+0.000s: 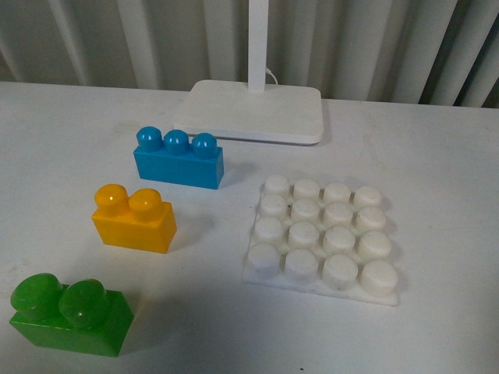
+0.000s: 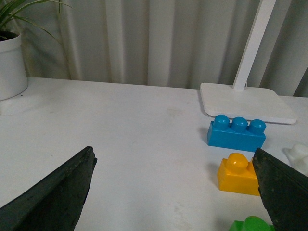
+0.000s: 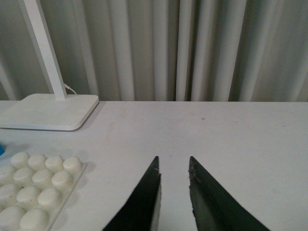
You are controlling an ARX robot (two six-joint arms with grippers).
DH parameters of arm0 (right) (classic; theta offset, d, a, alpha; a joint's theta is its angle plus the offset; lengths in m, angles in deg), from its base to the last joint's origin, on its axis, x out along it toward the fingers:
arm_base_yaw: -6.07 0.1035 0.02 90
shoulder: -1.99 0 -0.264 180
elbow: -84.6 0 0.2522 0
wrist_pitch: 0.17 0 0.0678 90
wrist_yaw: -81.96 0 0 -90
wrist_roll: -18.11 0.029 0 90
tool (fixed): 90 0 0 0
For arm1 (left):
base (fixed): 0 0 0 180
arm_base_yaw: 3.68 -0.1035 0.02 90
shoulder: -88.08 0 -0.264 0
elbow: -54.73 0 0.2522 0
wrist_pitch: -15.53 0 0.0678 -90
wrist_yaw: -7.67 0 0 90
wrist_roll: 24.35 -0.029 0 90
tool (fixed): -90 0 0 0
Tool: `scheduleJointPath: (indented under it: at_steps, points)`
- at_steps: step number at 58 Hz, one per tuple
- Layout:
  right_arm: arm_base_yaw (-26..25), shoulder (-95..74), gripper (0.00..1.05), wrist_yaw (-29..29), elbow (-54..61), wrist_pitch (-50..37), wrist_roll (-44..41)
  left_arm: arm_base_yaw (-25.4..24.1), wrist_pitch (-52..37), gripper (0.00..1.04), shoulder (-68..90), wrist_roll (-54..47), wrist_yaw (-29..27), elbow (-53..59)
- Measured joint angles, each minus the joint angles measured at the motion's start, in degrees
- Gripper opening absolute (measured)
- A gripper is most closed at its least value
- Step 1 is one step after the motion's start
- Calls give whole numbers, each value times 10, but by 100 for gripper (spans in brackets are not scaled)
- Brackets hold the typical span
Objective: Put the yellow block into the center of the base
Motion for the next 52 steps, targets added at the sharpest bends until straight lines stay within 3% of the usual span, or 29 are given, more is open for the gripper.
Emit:
scheduleJointPath:
  at_steps: [9,12,22,33,40,52]
  points:
    - [0,0,48,0,0,0,0,1,2,98,2,5,-4,0]
    - [0,0,63,0,0,0,0,9,18,98,44,41,-23,-11]
    - [0,0,97,0,0,0,1,-19,-100,98,240,0,90,-86]
    - [0,0,96,0,0,0,0,-11,-103,98,460,-157,224,-217]
    - [0,0,96,0,0,0,0,11,-2,98,593,-308,299,-319]
    - [0,0,96,0,0,0,0,56,200,98,720,-538,293,-460]
